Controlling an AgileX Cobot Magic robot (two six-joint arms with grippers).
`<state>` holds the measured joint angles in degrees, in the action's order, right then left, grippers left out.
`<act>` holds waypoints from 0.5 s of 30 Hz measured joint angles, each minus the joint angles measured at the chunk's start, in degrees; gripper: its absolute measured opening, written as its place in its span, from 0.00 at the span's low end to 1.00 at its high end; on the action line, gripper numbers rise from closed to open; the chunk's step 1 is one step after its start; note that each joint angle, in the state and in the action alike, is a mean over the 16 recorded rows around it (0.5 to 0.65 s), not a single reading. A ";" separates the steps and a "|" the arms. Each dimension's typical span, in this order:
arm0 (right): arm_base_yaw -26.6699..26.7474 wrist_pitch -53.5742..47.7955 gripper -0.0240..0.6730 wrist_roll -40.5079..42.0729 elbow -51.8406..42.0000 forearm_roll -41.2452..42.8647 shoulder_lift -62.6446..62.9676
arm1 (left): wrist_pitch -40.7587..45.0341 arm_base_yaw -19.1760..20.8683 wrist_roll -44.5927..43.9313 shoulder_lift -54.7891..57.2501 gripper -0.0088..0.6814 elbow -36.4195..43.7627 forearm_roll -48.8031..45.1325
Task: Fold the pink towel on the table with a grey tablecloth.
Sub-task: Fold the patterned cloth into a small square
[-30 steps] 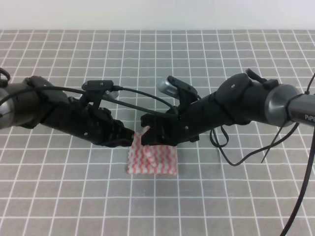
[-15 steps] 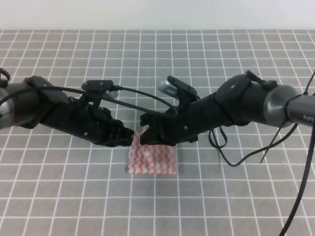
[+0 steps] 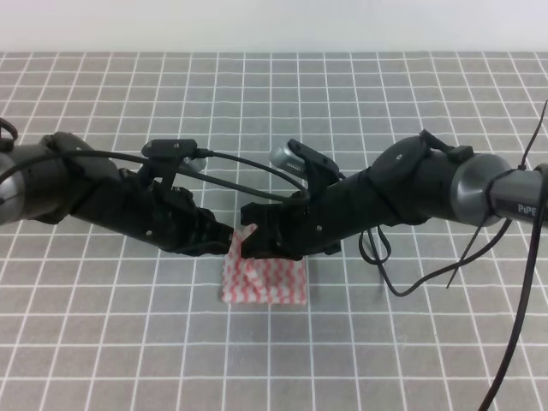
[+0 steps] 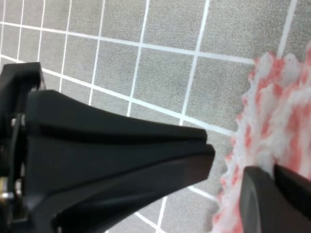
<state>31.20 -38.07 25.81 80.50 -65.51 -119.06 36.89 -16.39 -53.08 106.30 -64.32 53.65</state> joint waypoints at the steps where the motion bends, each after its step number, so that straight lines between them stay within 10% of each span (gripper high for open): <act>1: 0.00 0.03 0.08 0.00 0.00 -0.01 -0.01 | 0.00 0.00 0.00 0.00 0.01 0.00 0.00; 15: -0.46 -1.43 0.40 -0.01 0.44 -0.48 0.16 | 0.12 0.00 0.00 -0.05 0.01 0.00 0.11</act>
<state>30.73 -39.49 25.80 80.94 -65.99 -118.90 37.01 -16.39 -53.08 106.25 -64.32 53.76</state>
